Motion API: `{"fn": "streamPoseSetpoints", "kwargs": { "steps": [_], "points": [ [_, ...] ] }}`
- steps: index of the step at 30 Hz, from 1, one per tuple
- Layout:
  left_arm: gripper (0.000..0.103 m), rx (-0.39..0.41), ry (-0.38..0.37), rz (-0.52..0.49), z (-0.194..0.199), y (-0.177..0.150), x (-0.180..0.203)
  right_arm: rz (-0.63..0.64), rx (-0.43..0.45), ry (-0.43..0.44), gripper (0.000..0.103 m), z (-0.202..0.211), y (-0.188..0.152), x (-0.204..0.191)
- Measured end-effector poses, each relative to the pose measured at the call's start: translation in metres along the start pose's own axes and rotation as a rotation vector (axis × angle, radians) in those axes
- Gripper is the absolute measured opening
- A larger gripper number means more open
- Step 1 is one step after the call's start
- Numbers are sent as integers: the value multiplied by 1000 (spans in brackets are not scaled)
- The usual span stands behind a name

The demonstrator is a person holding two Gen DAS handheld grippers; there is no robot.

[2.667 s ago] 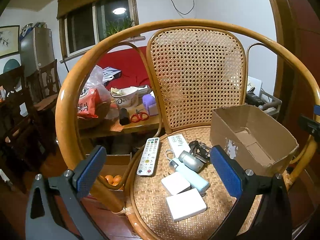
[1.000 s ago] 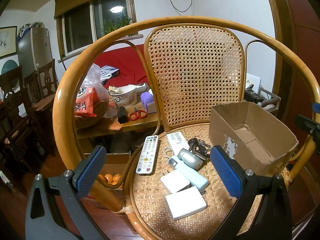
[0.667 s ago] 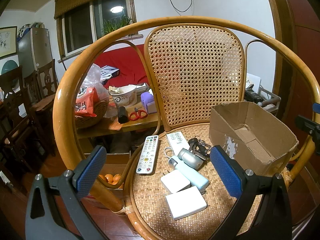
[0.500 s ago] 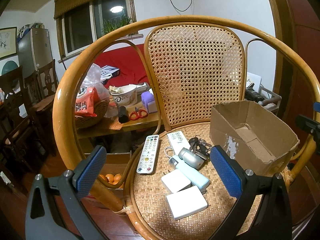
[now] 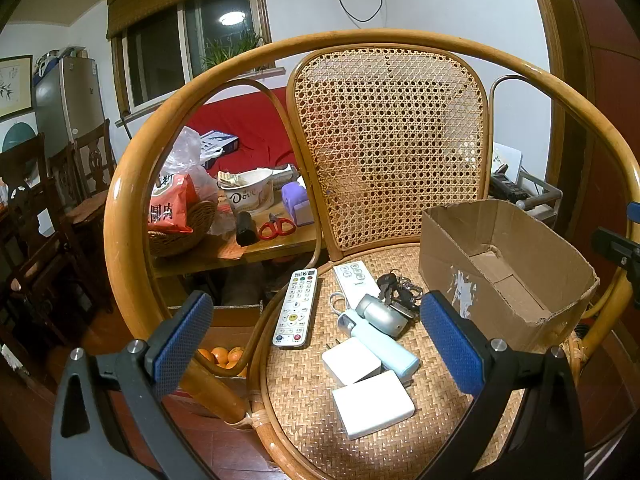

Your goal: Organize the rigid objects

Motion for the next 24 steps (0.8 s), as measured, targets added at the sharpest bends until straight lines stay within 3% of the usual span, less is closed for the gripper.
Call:
{"fn": "streamPoseSetpoints", "kwargs": {
  "steps": [14, 24],
  "points": [
    [103, -10, 18, 0, -2, -2, 0, 2, -6, -6, 103, -1, -1, -1],
    [103, -111, 65, -36, -32, -11, 7, -11, -39, 2, 103, -13, 1, -1]
  ]
}}
Point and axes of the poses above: each gripper's, at about its wrist camera, not at the fingertips, and z roughly against the way its jaws point, x to its right, y to its top, the point moved 10 cm from there along -z, roughly the way its jaws point, and after that the axes turned 10 degrees about -x, right-handed, at the moved point
